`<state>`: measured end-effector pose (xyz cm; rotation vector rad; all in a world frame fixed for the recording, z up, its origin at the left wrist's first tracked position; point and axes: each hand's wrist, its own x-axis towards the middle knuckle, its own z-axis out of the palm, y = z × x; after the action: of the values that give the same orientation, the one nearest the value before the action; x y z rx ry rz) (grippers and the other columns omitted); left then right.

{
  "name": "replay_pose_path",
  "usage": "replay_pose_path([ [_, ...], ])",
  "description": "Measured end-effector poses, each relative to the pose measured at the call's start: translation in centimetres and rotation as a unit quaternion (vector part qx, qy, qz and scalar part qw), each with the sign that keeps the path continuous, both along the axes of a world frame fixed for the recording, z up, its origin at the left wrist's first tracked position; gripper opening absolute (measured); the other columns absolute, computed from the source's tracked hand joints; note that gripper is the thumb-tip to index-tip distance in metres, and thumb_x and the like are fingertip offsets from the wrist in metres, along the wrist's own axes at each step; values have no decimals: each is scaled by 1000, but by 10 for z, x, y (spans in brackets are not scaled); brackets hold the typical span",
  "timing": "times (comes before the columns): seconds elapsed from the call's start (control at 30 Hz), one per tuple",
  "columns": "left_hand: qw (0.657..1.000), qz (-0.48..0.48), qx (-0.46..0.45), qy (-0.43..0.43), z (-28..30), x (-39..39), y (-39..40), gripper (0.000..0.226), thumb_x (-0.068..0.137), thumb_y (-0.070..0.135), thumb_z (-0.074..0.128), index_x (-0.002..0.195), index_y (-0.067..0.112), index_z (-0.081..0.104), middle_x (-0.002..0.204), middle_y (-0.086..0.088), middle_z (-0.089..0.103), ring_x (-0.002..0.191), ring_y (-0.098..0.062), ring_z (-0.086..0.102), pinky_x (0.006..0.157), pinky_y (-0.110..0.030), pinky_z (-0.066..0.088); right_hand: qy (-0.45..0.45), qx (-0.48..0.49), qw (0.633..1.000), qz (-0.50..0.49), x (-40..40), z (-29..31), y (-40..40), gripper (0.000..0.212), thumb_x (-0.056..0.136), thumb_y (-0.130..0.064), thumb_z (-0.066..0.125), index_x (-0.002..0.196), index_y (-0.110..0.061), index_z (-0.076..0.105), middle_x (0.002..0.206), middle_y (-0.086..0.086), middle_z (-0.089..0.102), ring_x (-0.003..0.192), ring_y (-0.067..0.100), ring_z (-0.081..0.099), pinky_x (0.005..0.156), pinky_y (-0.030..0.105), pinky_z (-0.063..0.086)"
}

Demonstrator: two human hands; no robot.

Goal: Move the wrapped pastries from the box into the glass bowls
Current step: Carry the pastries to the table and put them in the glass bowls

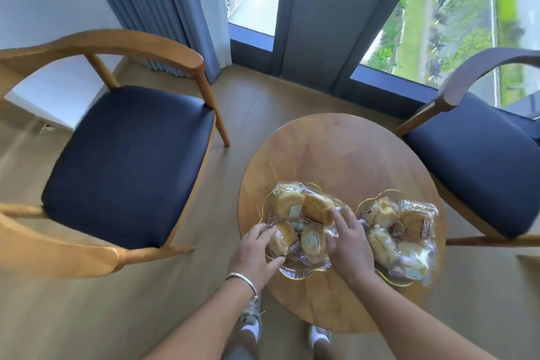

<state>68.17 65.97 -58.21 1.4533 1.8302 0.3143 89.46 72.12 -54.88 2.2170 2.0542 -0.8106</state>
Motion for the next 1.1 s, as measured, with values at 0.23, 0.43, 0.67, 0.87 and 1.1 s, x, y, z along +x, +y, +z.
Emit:
replay_pose_path([
  [0.23, 984, 131, -107, -61, 23, 0, 5, 84, 81, 46, 66, 149, 27, 20, 151, 1, 28, 133, -18, 36, 103, -34, 36, -3, 19, 994, -104, 41, 38, -19, 62, 91, -30, 61, 147, -25, 35, 157, -1, 28, 142, 20, 29, 111, 41, 35],
  [0.43, 926, 271, -214, -155, 20, 17, 11, 88, 83, 45, 67, 151, 30, 12, 156, -3, 24, 134, -31, 37, 105, -52, 38, -56, 31, 980, -190, 129, 46, -26, 58, 89, -35, 59, 142, -21, 42, 151, 3, 38, 136, 23, 35, 107, 42, 37],
  [0.67, 887, 373, -193, -192, 16, 42, 24, 72, 86, 39, 64, 147, 32, 26, 142, -1, 46, 113, -31, 54, 90, -47, 50, -61, -61, 965, -247, 199, 18, -5, 83, 82, -68, 52, 150, -29, 25, 159, 4, 23, 143, 27, 25, 110, 47, 31],
  [0.87, 884, 404, -153, -177, 8, 54, 40, 66, 81, 39, 68, 141, 30, 41, 130, -2, 55, 110, -30, 58, 96, -50, 48, 24, -137, 956, -258, 221, -12, 21, 91, 80, -70, 56, 153, -29, 18, 161, 4, 15, 143, 29, 25, 113, 49, 29],
  [1.1, 886, 414, -123, -167, 5, 69, 59, 67, 78, 41, 69, 139, 29, 44, 128, -5, 54, 104, -30, 60, 93, -50, 50, 43, -136, 963, -230, 209, -29, 17, 102, 80, -65, 61, 154, -17, 9, 161, 8, 16, 145, 29, 22, 116, 47, 27],
])
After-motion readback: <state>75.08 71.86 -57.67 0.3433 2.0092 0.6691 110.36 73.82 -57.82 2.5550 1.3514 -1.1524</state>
